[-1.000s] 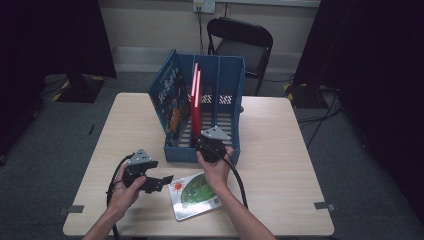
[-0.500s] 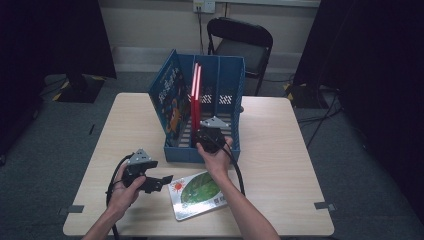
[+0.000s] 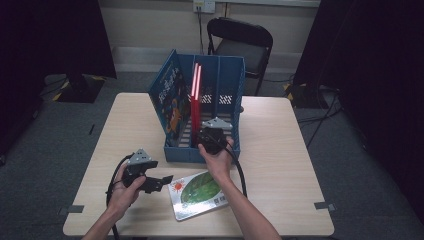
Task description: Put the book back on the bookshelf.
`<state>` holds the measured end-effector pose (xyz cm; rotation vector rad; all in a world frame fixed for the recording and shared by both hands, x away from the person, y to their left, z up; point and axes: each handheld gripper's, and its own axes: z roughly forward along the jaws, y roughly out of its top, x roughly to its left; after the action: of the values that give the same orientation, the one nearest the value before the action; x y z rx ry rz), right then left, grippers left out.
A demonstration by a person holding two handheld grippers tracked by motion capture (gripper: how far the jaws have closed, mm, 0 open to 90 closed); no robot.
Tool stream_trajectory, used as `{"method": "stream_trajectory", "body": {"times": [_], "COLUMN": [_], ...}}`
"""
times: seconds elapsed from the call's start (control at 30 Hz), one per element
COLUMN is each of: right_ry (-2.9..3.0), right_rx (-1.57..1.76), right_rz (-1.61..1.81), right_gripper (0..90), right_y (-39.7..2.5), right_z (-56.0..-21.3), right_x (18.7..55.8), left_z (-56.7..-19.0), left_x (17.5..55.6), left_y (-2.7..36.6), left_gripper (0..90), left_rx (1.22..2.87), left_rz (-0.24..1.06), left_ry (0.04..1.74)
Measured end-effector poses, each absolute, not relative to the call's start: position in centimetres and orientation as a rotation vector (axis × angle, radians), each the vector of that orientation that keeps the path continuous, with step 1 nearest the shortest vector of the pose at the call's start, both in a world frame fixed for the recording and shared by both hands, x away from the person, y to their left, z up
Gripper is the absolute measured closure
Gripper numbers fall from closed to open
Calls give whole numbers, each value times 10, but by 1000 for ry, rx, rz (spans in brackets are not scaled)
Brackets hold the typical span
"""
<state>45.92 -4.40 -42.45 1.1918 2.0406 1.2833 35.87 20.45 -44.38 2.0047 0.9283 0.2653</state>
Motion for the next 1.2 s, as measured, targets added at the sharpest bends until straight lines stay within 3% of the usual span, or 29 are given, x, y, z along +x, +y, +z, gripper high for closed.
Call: {"method": "stream_trajectory", "body": {"times": [0.4,0.57,0.67,0.77,1.2], "right_ry": [2077,2081,2104,2094,2167], "right_rx": [1151,1152,1155,1141,1068], "right_rz": [1247,1221,1229,1210,1212], "right_gripper": [810,716,598,564,608], "right_y": [-40,-40,-39,-36,-38], "right_z": [-423,-421,-418,-414,-409], "right_x": [470,475,479,481,493], "left_z": [-444,-444,-444,-444,-444], "left_x": [359,359,360,360,360], "left_y": [207,207,206,205,205], "left_gripper": [161,161,161,162,163], "left_rx": [1996,1994,2000,2009,2010], "left_rz": [265,263,261,255,256], "left_ry": [941,942,937,938,930]}}
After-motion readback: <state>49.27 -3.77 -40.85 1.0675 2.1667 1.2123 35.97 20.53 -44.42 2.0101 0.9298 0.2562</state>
